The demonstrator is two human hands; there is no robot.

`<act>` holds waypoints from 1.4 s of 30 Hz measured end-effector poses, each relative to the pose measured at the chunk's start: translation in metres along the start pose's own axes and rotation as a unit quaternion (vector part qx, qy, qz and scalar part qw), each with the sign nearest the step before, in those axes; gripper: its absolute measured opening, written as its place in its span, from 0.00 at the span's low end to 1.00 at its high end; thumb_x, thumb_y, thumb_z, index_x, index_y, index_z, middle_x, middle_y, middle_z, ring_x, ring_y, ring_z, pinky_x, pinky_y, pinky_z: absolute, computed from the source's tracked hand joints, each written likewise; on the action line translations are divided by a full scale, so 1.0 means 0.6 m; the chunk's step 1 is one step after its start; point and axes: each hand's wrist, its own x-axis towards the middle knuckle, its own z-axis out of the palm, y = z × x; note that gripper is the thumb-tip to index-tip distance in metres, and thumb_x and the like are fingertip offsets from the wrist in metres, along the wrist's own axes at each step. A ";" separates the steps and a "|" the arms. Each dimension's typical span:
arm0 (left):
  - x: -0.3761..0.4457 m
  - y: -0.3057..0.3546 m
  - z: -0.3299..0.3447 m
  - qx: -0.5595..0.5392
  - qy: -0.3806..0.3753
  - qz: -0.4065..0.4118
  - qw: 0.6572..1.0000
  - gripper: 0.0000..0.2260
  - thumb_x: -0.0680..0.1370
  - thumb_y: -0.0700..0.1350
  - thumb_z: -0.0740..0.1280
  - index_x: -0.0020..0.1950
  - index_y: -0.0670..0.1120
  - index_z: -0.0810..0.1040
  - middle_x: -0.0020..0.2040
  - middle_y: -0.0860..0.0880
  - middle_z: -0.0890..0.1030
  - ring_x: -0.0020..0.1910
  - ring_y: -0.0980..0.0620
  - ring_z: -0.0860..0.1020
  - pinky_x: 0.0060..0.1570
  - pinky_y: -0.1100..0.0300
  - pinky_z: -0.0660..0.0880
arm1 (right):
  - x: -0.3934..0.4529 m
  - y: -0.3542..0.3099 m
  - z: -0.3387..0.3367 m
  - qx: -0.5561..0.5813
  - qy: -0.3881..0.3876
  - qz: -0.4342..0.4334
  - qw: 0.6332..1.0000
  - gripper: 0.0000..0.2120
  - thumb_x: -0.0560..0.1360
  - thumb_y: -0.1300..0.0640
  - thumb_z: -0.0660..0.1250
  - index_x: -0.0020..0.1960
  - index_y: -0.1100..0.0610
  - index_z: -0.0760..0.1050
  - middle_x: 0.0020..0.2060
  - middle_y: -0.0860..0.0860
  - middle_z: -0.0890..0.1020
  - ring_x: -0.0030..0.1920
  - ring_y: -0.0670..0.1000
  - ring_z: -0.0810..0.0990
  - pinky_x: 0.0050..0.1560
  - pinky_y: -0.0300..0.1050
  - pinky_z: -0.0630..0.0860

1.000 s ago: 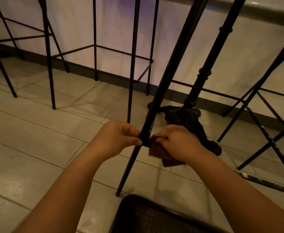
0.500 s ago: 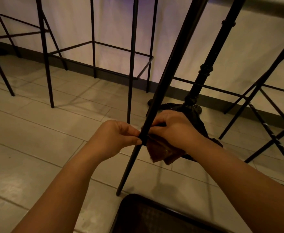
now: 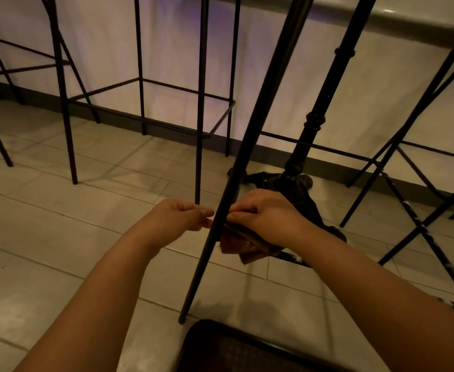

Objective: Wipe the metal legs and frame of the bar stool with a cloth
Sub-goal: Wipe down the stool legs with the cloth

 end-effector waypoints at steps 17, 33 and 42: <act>0.037 0.093 0.011 0.182 -0.102 -0.079 0.975 0.03 0.75 0.49 0.69 0.44 0.51 0.80 0.34 0.57 0.83 0.39 0.60 0.79 0.48 0.54 0.69 | 0.050 0.021 0.012 0.258 0.097 0.156 0.949 0.06 0.71 0.54 0.74 0.39 0.44 0.79 0.44 0.44 0.82 0.46 0.43 0.79 0.40 0.34 0.72; 0.032 0.066 0.031 0.106 -0.058 -0.074 0.990 0.04 0.74 0.47 0.70 0.42 0.47 0.81 0.38 0.50 0.83 0.39 0.55 0.79 0.62 0.49 0.67 | 0.073 0.036 0.022 0.219 0.139 0.129 0.957 0.04 0.71 0.52 0.74 0.41 0.45 0.79 0.36 0.38 0.77 0.38 0.38 0.74 0.33 0.29 0.65; 0.036 0.056 0.030 0.089 -0.046 -0.074 0.992 0.05 0.72 0.47 0.72 0.39 0.47 0.81 0.29 0.54 0.83 0.35 0.57 0.79 0.43 0.60 0.69 | 0.099 0.048 0.023 0.478 0.110 0.319 0.811 0.13 0.71 0.58 0.74 0.55 0.59 0.79 0.47 0.56 0.82 0.45 0.54 0.81 0.49 0.52 0.81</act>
